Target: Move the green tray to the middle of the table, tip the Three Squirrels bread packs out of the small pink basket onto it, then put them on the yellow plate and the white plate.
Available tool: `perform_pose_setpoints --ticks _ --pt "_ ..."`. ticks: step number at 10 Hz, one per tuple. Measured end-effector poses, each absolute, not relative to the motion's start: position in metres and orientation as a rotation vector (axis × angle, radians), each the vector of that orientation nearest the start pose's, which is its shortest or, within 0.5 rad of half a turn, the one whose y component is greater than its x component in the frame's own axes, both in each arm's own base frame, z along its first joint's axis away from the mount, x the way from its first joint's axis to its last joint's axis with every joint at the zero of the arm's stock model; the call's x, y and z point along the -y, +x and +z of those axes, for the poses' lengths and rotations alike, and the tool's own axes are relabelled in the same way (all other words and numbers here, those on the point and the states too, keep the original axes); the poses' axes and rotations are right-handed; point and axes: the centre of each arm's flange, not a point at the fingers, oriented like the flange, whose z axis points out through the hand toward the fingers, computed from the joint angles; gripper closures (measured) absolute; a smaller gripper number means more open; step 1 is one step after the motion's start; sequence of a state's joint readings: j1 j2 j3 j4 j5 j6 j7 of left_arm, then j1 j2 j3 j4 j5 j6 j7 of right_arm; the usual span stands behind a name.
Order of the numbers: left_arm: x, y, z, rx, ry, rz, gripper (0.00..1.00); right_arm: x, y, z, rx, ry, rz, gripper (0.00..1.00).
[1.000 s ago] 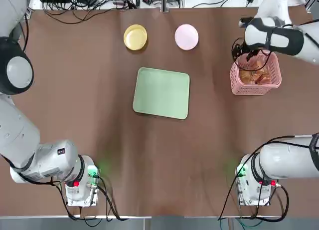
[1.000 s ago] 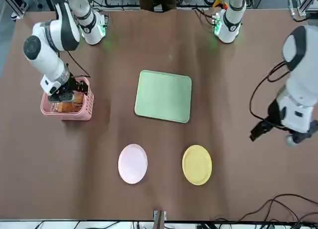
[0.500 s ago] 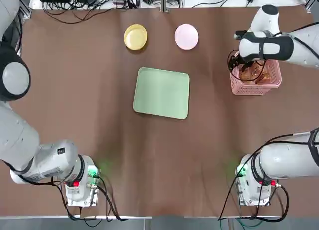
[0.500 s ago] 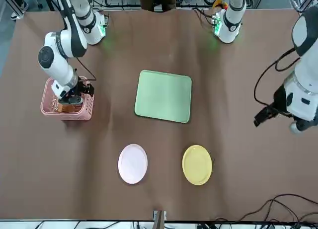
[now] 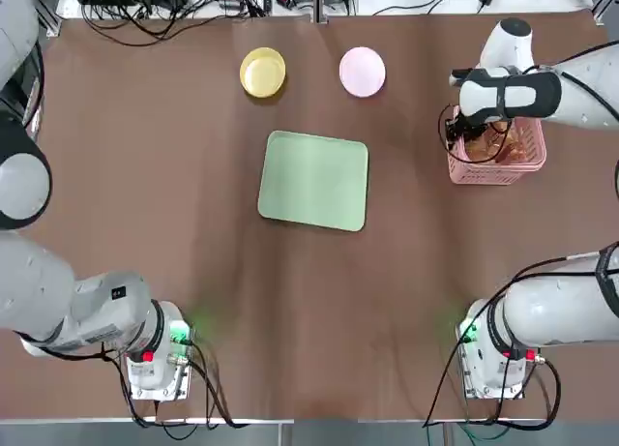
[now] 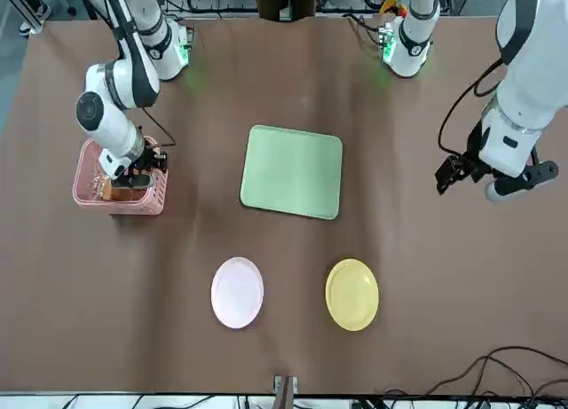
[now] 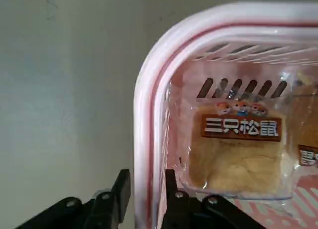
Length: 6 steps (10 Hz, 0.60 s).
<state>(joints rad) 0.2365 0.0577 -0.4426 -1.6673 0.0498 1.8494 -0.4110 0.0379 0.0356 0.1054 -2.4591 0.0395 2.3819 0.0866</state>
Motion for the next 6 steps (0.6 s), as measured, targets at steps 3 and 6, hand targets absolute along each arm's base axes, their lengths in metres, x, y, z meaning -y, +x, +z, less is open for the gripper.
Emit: perform_pose_setpoints --ticks 3,6 --pt "0.107 0.579 0.588 0.164 -3.184 -0.202 0.00 -0.067 0.462 0.264 0.037 -3.118 0.192 0.76" --pt "0.081 0.589 0.616 0.226 -3.187 -0.293 0.00 -0.066 0.462 0.258 0.031 -3.118 0.196 0.79"
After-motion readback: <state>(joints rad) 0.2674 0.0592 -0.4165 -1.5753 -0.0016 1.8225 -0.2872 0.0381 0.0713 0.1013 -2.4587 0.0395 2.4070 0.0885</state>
